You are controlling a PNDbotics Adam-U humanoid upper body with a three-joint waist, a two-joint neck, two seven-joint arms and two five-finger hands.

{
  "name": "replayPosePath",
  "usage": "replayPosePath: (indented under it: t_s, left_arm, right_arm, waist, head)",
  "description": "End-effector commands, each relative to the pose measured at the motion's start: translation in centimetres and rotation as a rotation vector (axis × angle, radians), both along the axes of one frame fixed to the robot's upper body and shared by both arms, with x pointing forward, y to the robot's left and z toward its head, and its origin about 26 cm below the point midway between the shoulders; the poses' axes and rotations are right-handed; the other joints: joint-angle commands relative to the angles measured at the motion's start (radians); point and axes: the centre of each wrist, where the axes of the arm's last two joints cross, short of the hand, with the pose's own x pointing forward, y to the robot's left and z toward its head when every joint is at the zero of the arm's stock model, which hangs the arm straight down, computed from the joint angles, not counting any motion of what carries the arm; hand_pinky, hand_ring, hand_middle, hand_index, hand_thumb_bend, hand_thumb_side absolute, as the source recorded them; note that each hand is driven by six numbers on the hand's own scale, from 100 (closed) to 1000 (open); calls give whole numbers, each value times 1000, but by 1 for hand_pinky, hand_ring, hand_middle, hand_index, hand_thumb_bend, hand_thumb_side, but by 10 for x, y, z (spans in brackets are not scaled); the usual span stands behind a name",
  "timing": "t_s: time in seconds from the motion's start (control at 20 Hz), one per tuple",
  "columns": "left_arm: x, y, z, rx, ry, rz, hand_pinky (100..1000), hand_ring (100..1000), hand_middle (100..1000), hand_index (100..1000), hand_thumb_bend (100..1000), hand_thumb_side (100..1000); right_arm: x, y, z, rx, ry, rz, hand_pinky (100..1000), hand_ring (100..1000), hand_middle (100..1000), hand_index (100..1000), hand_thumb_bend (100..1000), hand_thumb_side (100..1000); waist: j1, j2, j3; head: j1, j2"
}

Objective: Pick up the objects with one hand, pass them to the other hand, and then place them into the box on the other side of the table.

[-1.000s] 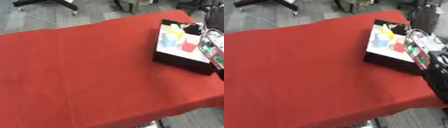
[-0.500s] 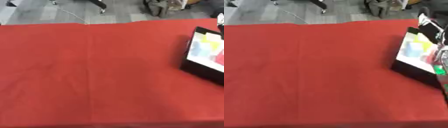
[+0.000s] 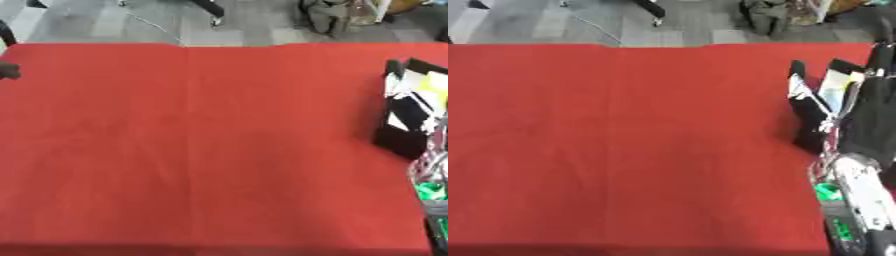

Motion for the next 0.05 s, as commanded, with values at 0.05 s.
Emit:
replayPosePath:
  t_s: [0.05]
  left_arm:
    - [-3,-2,7,19,-15,8,875,628,590,727,163,833]
  right_arm:
    - [-3,5,5,53,-95,-87,465,751,649,870,502,472]
  waist:
    - [1,-11,0]
  head:
    - [-6,-3]
